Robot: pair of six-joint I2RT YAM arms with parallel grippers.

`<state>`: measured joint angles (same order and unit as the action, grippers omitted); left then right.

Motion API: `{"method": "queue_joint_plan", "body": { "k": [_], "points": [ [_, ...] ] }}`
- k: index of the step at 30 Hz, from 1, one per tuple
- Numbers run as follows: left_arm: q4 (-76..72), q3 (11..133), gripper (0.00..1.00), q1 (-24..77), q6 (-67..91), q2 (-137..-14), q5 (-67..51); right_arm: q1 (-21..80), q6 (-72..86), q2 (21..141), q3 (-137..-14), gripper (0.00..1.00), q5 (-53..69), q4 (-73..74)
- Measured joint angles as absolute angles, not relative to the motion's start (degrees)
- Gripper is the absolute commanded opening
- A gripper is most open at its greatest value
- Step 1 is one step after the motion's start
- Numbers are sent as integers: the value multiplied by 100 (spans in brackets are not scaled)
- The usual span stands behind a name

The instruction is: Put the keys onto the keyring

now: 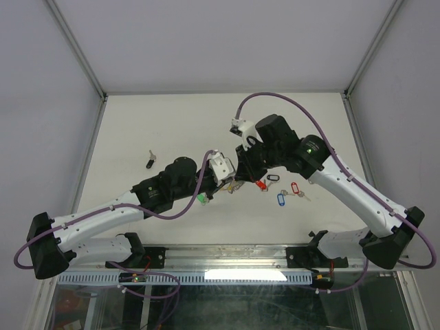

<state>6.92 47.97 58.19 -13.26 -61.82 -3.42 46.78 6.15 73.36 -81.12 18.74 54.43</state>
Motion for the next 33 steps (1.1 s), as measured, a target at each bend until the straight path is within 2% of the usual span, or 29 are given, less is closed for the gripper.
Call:
{"method": "queue_joint_plan", "body": {
  "k": [20,33],
  "points": [
    [856,4797,0,5854,-1352,-6158,12,4676,655,7557,-8112,0,1730,5561],
    [762,4799,0,5854,-1400,-6040,-178,4674,502,7301,-8003,0,2086,5382]
  ]
}}
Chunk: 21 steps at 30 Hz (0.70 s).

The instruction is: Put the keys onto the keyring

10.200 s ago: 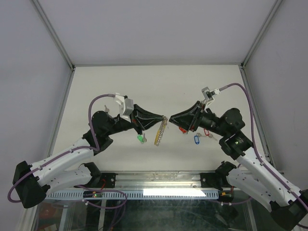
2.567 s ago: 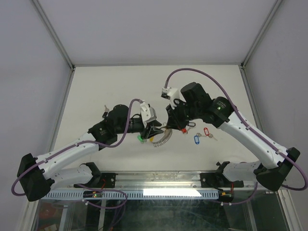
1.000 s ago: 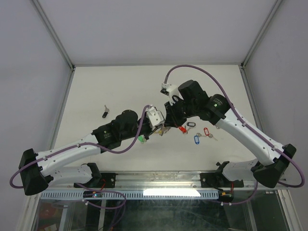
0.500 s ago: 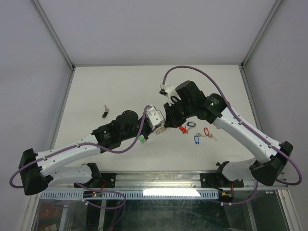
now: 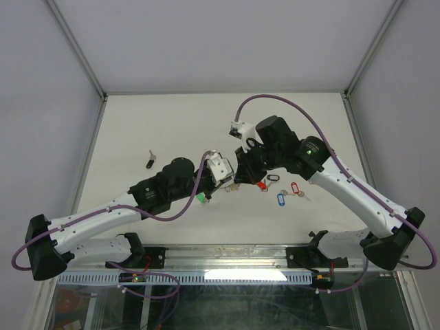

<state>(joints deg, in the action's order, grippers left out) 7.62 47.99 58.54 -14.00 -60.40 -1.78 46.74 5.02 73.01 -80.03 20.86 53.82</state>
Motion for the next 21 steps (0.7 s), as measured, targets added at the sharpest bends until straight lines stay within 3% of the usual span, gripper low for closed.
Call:
{"method": "queue_joint_plan", "body": {
  "k": [4,12,21],
  "points": [
    [792,4799,1,5854,-1400,-6029,-193,4668,449,7301,-7953,0,2198,5356],
    [864,4797,21,5852,-1415,-6005,-209,4663,329,7360,-7889,0,2303,5384],
    [679,4781,34,5846,-1415,-5767,-681,4670,-193,6914,-7690,0,2281,5347]
  ]
}}
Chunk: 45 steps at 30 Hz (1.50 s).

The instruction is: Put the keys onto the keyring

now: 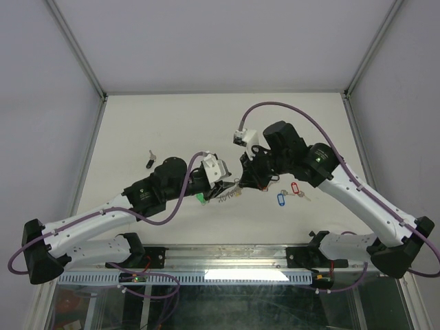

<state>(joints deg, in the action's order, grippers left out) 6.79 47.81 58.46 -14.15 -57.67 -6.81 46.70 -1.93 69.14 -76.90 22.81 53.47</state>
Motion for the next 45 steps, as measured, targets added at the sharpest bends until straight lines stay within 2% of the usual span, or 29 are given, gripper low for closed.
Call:
{"method": "queue_joint_plan", "body": {
  "k": [12,29,37,45],
  "points": [
    [244,4781,36,5846,-1378,-5784,-1688,4674,-902,6606,-7531,0,2346,5459],
    [91,4783,37,5846,-1295,-6025,-1865,4674,-1247,6608,-7522,0,2816,5728],
    [126,4842,23,5846,-1317,-6217,-2303,4676,-1299,6608,-7518,0,2875,5787],
    [301,4965,3,5843,-1376,-6302,-2571,4674,-1347,6606,-7518,0,2875,5822]
  ]
}}
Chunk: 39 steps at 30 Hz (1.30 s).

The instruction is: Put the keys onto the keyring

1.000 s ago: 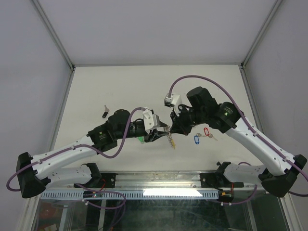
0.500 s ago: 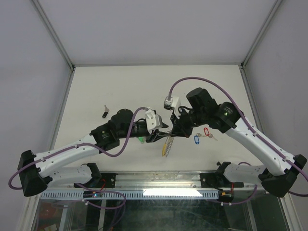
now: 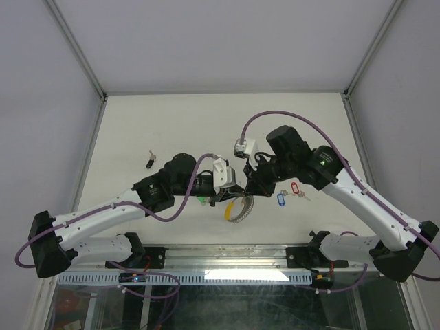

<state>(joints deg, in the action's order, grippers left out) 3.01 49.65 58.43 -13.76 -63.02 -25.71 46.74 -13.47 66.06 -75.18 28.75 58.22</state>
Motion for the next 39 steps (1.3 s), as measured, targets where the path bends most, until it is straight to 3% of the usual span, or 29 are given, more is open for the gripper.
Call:
{"method": "queue_joint_plan", "body": {
  "k": [10,11,13,16,22,32,39],
  "points": [
    [495,5068,0,5843,-1413,-6340,-2615,4689,-1435,6606,-7513,0,2847,5861],
    [499,5068,1,5843,-1417,-6342,-2615,4696,-1450,6606,-7516,0,2836,5863],
    [519,5078,16,5843,-1417,-6344,-2628,4713,-1472,6606,-7516,0,2825,5872],
    [537,5089,24,5843,-1446,-6353,-2665,4744,-1479,6606,-7516,0,2827,5902],
    [528,5144,27,5846,-1457,-6355,-2805,4786,-1487,6606,-7516,0,2801,6034],
    [532,5164,22,5846,-1457,-6357,-2912,4825,-1490,6606,-7516,0,2788,6031],
    [609,5177,33,5846,-1490,-6394,-2908,4827,-1492,6606,-7516,0,2781,6040]
  ]
}}
